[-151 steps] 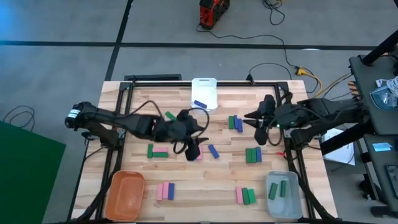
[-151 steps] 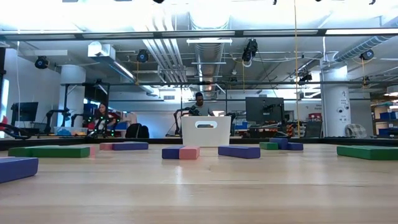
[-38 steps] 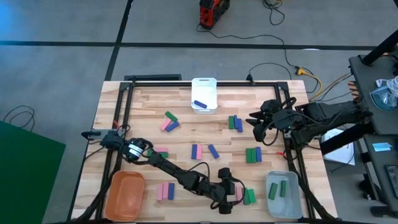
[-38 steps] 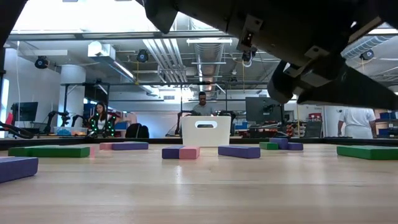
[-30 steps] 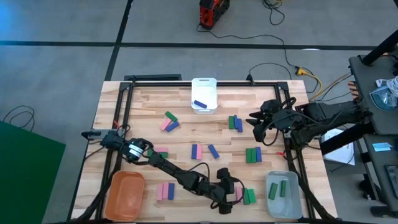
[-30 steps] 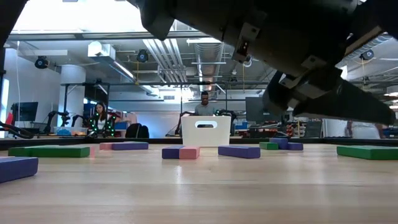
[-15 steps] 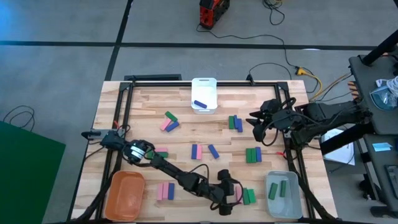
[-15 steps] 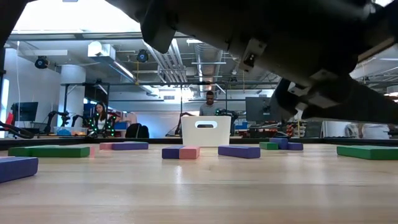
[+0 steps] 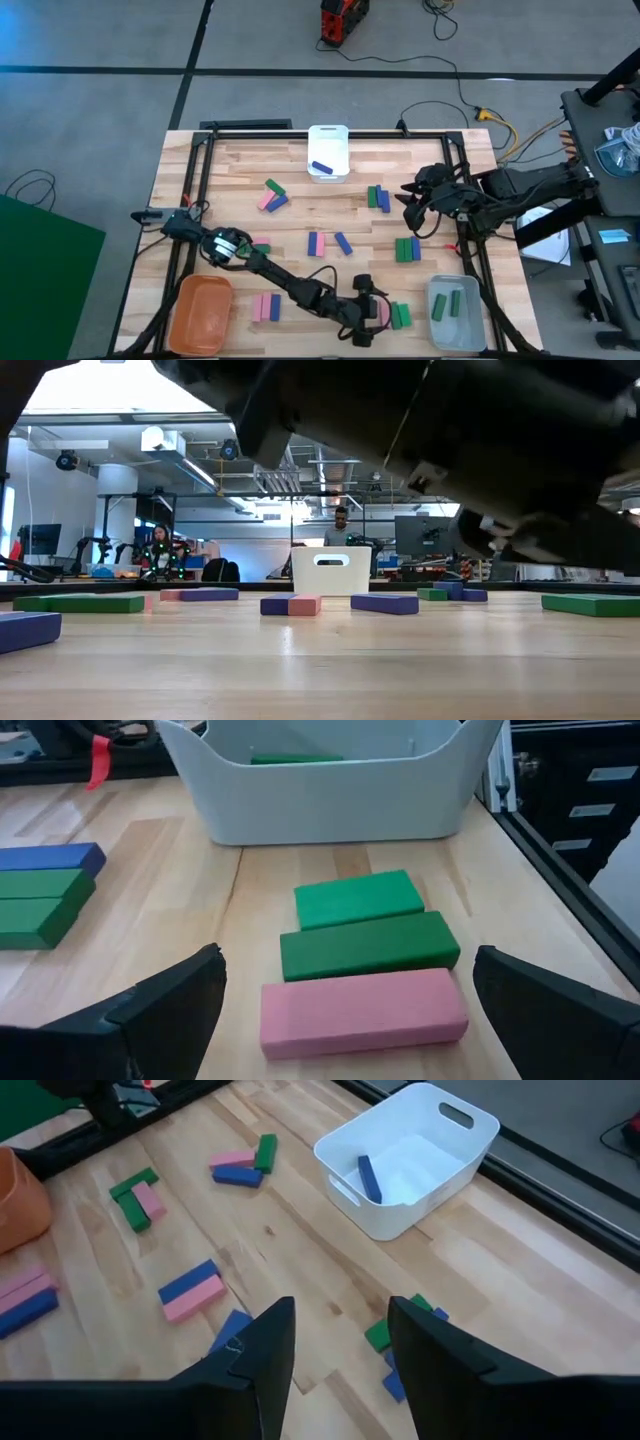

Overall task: Sort blocks
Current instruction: Put the pink block into the orange bin

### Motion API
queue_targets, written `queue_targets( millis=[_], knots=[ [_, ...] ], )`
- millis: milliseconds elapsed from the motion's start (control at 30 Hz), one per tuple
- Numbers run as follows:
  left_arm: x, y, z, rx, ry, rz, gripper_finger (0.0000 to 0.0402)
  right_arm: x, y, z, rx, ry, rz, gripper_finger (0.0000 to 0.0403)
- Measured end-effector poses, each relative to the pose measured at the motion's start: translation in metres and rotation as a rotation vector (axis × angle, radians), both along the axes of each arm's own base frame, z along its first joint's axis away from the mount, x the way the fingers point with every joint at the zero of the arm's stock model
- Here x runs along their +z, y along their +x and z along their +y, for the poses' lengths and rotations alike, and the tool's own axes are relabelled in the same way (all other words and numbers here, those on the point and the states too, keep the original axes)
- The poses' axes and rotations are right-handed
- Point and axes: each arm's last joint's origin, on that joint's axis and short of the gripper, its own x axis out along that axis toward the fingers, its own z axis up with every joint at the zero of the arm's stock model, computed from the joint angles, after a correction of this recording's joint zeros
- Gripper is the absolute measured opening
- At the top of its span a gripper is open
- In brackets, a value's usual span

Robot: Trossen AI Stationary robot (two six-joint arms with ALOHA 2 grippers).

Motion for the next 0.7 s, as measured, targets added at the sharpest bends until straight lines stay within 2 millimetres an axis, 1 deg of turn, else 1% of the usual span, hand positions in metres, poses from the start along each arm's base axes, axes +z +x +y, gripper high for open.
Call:
queue_targets(
  millis=[133, 267, 400, 567, 700],
  knots=[
    [0.001, 0.0, -0.001, 0.009, -0.017, -0.005, 0.0394, 0.0, 0.0, 0.0, 0.001, 0.0, 0.0, 0.016],
    [-0.002, 0.0, -0.004, 0.003, -0.076, 0.0, 0.0394, 0.0, 0.0, 0.0, 0.0, 0.0, 0.0, 0.0158],
    [-0.008, 0.0, -0.006, 0.002, -0.071, -0.001, 0.0394, 0.0, 0.0, 0.0, 0.002, -0.002, 0.002, 0.0155],
    [-0.01, 0.0, -0.006, 0.005, -0.076, -0.004, 0.0394, 0.0, 0.0, 0.0, 0.002, -0.002, 0.002, 0.0162],
    [-0.018, 0.0, -0.005, 0.01, -0.073, -0.002, 0.0394, 0.0, 0.0, 0.0, 0.006, -0.007, 0.004, 0.0163]
  ],
)
